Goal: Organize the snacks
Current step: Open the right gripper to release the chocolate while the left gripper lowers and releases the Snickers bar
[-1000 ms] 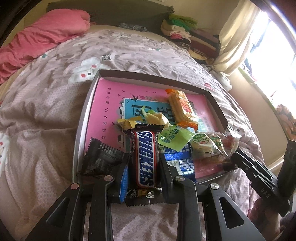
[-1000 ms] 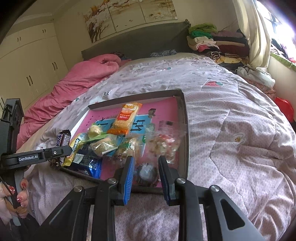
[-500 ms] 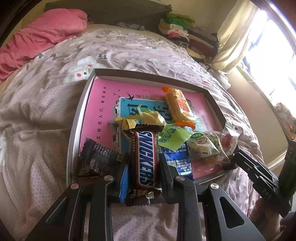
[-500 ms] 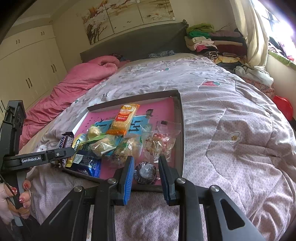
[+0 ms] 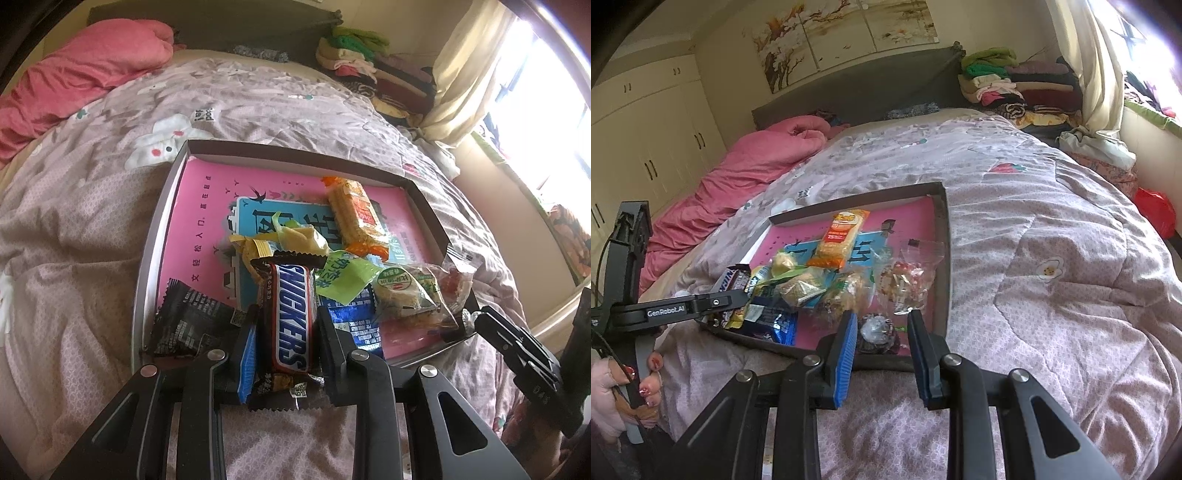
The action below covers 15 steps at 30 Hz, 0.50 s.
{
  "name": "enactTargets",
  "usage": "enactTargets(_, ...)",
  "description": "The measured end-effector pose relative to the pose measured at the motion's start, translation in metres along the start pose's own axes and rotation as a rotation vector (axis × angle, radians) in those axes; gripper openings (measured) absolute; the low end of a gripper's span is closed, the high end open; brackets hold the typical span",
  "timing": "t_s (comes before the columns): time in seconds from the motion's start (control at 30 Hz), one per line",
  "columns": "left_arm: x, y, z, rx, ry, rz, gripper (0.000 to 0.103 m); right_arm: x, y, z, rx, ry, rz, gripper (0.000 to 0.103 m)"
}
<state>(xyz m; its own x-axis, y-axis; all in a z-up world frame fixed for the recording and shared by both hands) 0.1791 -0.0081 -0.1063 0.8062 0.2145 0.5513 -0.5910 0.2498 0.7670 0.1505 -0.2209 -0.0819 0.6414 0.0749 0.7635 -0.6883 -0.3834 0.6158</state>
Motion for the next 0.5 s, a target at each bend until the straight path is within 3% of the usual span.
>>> enactTargets(0.17, 0.0032, 0.0025, 0.0009, 0.003, 0.005, 0.009, 0.032, -0.0004, -0.0006, -0.0049, 0.002, 0.016, -0.002, 0.029)
enactTargets(0.47, 0.0052, 0.0066, -0.0016, 0.009, 0.015, 0.02, 0.044, 0.0007, -0.0009, -0.0063, 0.001, 0.018, 0.003, 0.031)
enactTargets(0.5, 0.0055, 0.0071, -0.0022, 0.012, 0.017, 0.021, 0.049, 0.0004, -0.0006, -0.006, 0.001, 0.019, 0.003, 0.032)
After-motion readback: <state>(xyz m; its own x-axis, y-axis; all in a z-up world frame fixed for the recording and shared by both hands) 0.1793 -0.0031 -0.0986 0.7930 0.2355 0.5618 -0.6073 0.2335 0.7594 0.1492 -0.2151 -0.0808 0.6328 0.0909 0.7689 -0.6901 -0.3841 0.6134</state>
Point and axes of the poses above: each gripper's, at about its wrist camera, not at the fingertips, and y roughly against the way its jaws point, z to its right, x to its top, the point moved 9 cm from there along -y, roughly the way its jaws point, and after that the axes turned 4 degrees about y, right-handed, at the moved point
